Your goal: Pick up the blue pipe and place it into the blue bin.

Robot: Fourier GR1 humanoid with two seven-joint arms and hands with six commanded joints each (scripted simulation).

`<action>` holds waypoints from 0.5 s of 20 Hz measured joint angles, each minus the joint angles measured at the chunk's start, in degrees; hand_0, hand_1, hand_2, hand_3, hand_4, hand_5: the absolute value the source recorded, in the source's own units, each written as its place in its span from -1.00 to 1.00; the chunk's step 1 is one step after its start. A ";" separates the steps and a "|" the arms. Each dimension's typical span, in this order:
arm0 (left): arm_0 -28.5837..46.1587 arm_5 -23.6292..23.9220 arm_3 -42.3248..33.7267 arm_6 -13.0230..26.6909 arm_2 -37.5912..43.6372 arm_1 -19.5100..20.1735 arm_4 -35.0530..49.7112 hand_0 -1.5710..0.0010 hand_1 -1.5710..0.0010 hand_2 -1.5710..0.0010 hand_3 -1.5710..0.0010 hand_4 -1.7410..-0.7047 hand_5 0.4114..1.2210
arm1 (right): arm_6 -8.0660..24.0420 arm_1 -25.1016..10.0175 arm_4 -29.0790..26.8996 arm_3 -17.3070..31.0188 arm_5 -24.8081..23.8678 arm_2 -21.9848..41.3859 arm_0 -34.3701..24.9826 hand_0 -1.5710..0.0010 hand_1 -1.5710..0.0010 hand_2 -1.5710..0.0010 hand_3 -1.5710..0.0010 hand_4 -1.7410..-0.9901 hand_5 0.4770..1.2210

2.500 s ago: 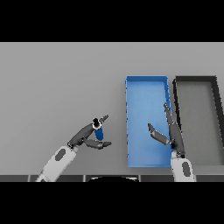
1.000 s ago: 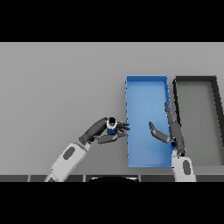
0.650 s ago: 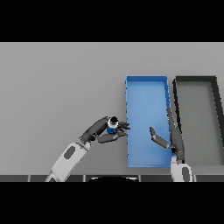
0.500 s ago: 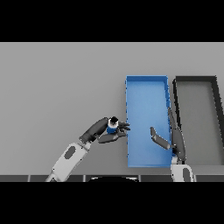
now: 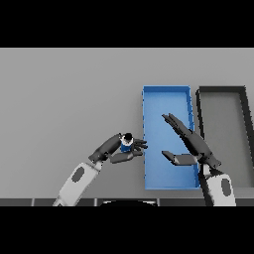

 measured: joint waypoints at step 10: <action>-1.13 -2.21 1.39 -1.99 1.24 -2.14 -2.27 -1.00 -1.00 -1.00 -1.00 -0.47 1.00 | 10.13 0.81 -0.69 -0.10 4.81 10.03 -14.30 1.00 1.00 0.94 1.00 0.26 -0.79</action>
